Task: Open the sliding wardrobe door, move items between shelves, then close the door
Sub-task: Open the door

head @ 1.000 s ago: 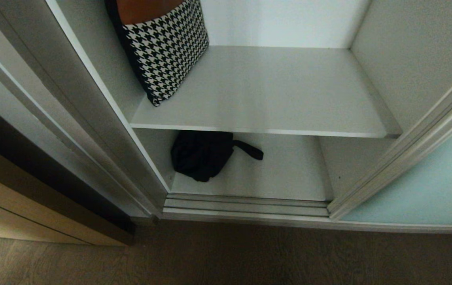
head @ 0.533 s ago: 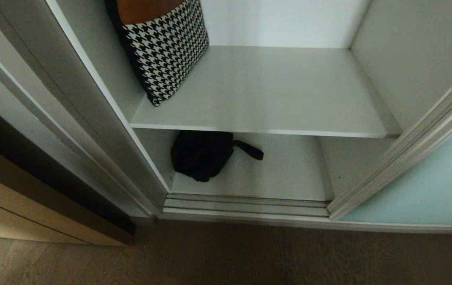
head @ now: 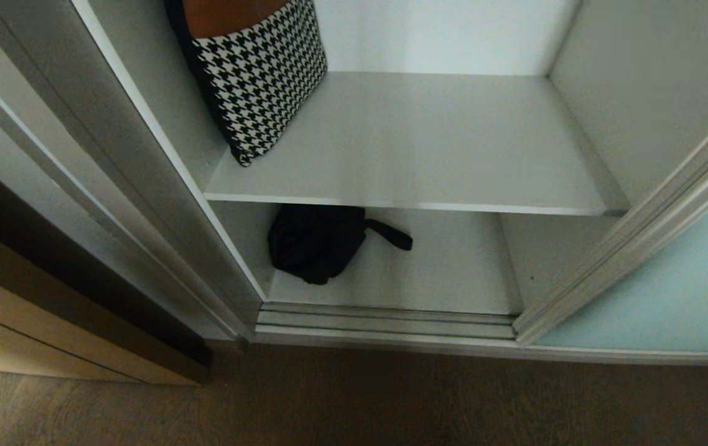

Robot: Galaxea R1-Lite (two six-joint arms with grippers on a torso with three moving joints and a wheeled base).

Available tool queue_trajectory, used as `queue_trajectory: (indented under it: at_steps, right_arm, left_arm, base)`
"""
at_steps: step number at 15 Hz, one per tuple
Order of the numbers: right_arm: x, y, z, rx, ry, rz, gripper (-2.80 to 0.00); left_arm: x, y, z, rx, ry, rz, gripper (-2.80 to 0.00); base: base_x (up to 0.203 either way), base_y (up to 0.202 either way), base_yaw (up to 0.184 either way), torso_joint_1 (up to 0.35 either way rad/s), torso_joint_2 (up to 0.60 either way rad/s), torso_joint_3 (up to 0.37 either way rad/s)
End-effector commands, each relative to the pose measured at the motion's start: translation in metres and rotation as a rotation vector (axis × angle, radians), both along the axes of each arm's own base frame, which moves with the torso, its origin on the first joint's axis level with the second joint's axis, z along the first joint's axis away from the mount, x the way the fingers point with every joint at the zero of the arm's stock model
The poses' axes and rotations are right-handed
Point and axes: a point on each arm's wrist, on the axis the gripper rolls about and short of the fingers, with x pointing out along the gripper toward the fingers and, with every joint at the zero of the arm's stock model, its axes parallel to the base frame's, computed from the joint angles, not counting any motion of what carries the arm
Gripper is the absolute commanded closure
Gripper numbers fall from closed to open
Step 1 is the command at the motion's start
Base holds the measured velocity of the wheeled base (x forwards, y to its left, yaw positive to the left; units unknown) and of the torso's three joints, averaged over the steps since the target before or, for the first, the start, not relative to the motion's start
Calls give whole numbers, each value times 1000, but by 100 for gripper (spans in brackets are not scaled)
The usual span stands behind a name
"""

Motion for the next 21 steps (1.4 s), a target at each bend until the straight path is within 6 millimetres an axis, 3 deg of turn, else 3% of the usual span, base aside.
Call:
queue_trajectory:
  at_steps: [1, 7, 8, 11, 13, 17, 21]
  right_arm:
    - [0, 0, 0, -1, -2, 0, 0]
    - [0, 0, 0, 1, 1, 0, 0]
    - [0, 0, 0, -1, 0, 0, 0]
    - [0, 0, 0, -1, 1, 0, 0]
    - [0, 0, 0, -1, 0, 0, 0]
    - [0, 0, 0, -1, 0, 0, 0]
    - [0, 0, 0, 0, -1, 0, 0]
  left_arm:
    - [0, 0, 0, -2, 3, -2, 0]
    - [0, 0, 0, -1, 1, 2, 0]
    - [-2, 0, 8, -2, -26, 2, 0]
    - [-19, 0, 55, -9, -133, -7, 0]
    - [-18, 0, 83, -59, -82, -15, 0]
    - [38, 0, 125, -312, 190, 11, 0]
    - [107, -1, 128, -526, 442, 50, 0]
  base:
    - [0, 0, 0, 0, 0, 0]
    - [0, 0, 0, 0, 0, 0]
    - [0, 0, 0, 0, 0, 0]
    - [0, 0, 0, 0, 0, 0]
    - [0, 0, 0, 0, 0, 0]
    - [0, 0, 0, 0, 0, 0]
    - [0, 0, 0, 0, 0, 0]
